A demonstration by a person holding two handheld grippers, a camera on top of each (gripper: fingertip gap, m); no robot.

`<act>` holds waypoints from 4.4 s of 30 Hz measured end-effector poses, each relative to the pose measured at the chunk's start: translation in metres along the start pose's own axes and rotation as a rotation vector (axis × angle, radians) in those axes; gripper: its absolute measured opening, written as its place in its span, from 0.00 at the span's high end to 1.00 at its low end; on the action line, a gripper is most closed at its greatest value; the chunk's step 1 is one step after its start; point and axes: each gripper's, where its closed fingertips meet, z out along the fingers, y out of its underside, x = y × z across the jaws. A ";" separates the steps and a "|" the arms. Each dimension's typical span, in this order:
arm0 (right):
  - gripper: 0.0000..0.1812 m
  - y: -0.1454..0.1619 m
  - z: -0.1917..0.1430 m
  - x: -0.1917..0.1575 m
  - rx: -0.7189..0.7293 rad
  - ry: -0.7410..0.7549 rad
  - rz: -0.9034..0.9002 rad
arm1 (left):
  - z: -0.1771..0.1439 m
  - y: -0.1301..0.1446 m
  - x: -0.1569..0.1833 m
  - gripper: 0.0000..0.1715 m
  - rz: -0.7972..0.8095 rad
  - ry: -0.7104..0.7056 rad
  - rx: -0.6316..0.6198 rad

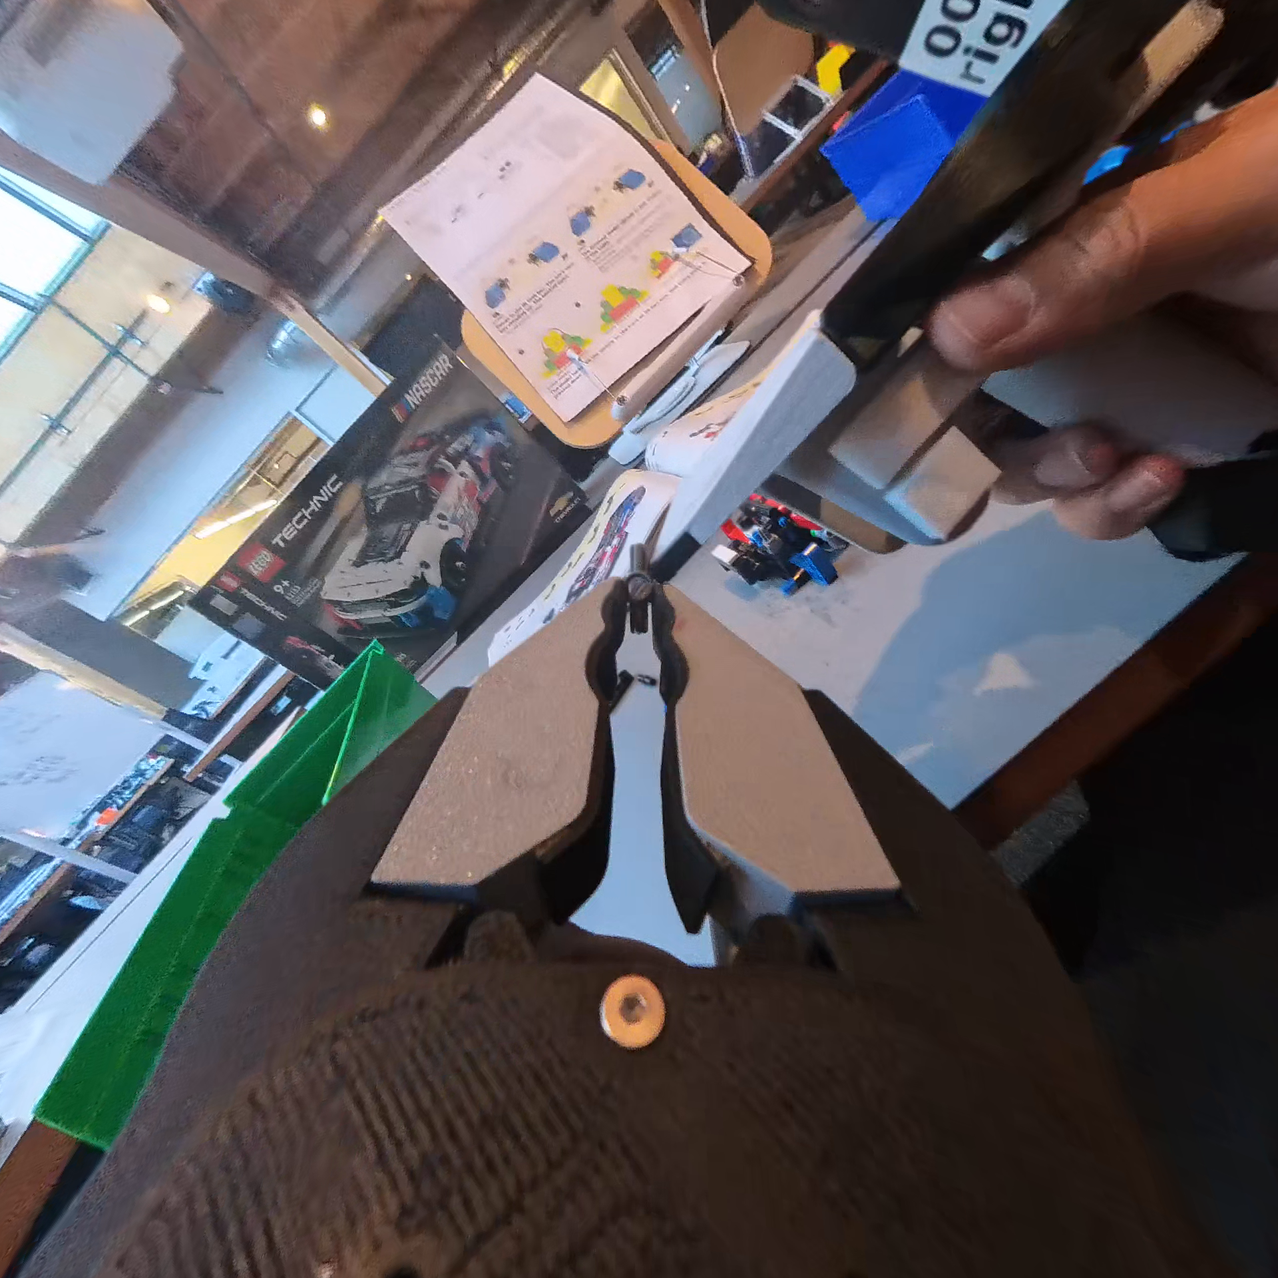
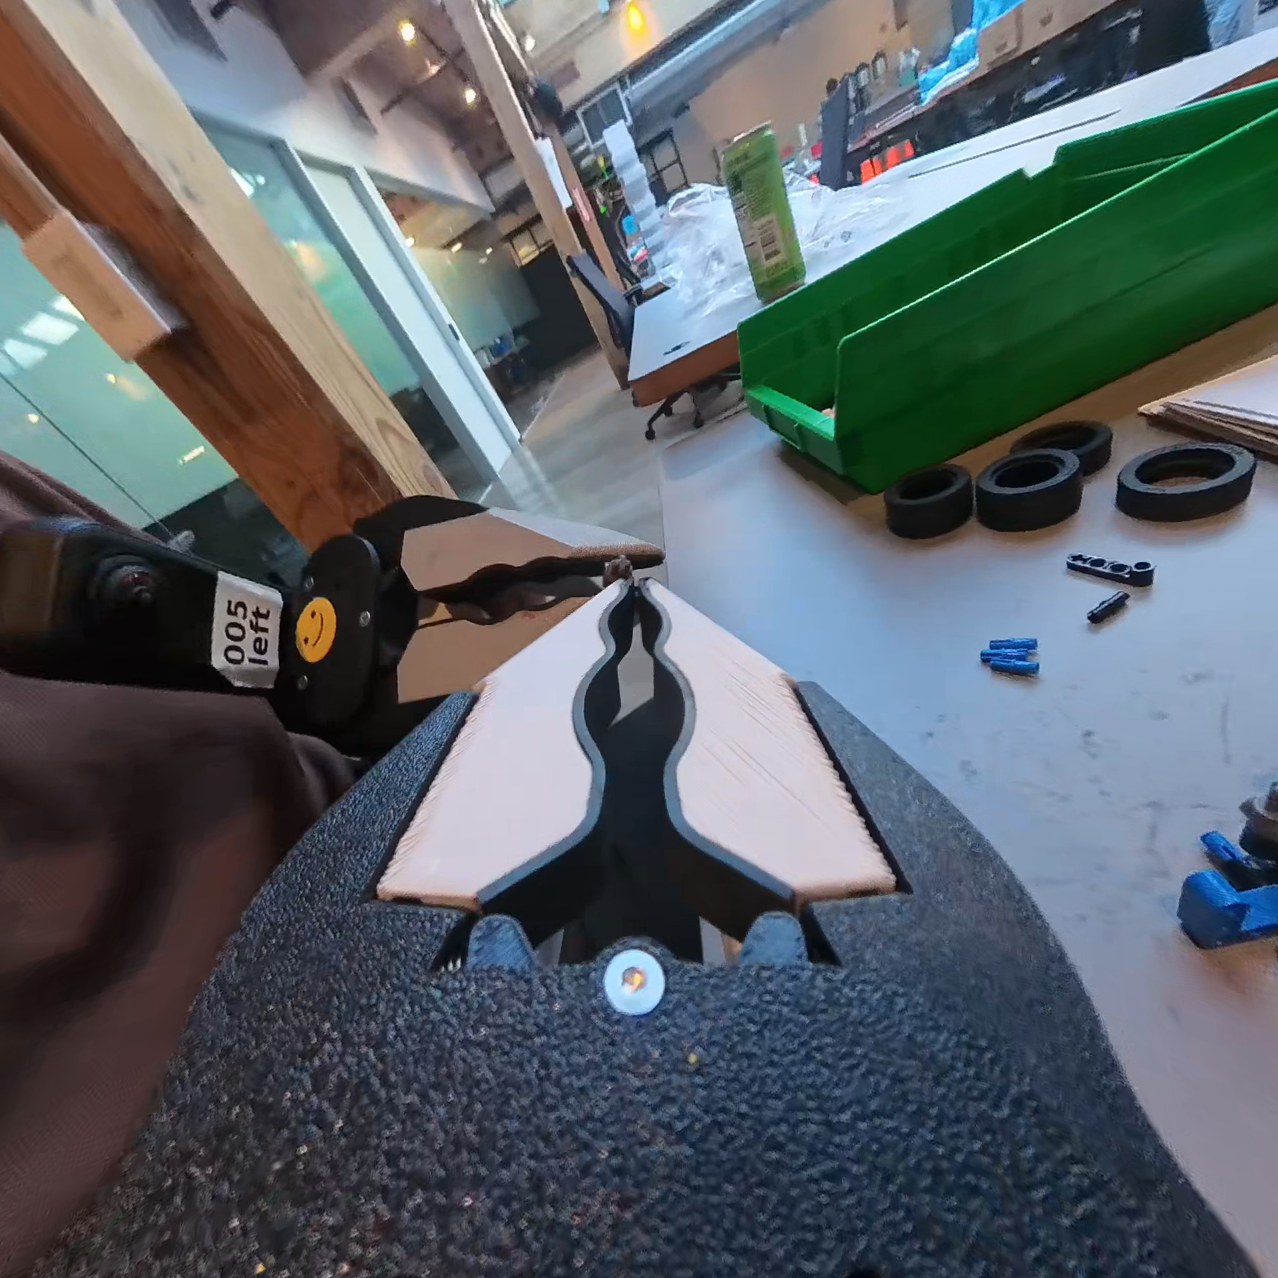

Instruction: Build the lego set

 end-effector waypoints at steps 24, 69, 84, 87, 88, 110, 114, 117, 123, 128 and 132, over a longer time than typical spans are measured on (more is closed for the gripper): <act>0.98 -0.014 0.015 0.016 0.076 -0.022 0.062 | 0.016 0.012 -0.010 0.98 -0.085 -0.074 0.025; 0.98 0.047 0.017 0.066 -0.372 0.165 -0.114 | 0.011 0.112 0.037 0.86 -0.580 0.828 -0.466; 0.98 0.039 0.016 0.064 -0.327 0.118 -0.098 | 0.026 0.114 0.039 0.84 -0.600 0.589 -0.603; 0.98 0.040 0.014 0.061 -0.329 0.113 -0.104 | 0.015 0.116 0.039 0.80 -0.511 0.597 -0.620; 0.98 0.041 0.014 0.060 -0.331 0.110 -0.107 | 0.011 0.116 0.039 0.79 -0.493 0.605 -0.622; 0.98 0.065 0.042 0.068 -0.551 0.027 -0.223 | 0.011 0.120 0.034 0.94 -0.508 0.675 -0.555; 0.98 0.069 0.038 0.064 -0.566 0.073 -0.206 | 0.006 0.118 0.036 0.95 -0.492 0.695 -0.542; 0.98 0.067 0.025 0.046 -0.482 0.120 -0.180 | -0.001 0.109 0.048 0.95 -0.492 0.720 -0.523; 0.98 0.066 -0.004 0.043 -0.403 0.313 -0.223 | -0.002 0.085 0.076 0.95 -0.468 0.783 -0.460; 0.98 0.077 -0.008 0.038 -0.393 0.373 -0.143 | -0.002 0.080 0.082 0.95 -0.469 0.794 -0.433; 0.98 0.081 -0.012 0.032 -0.312 0.432 -0.168 | -0.004 0.077 0.086 0.95 -0.446 0.820 -0.398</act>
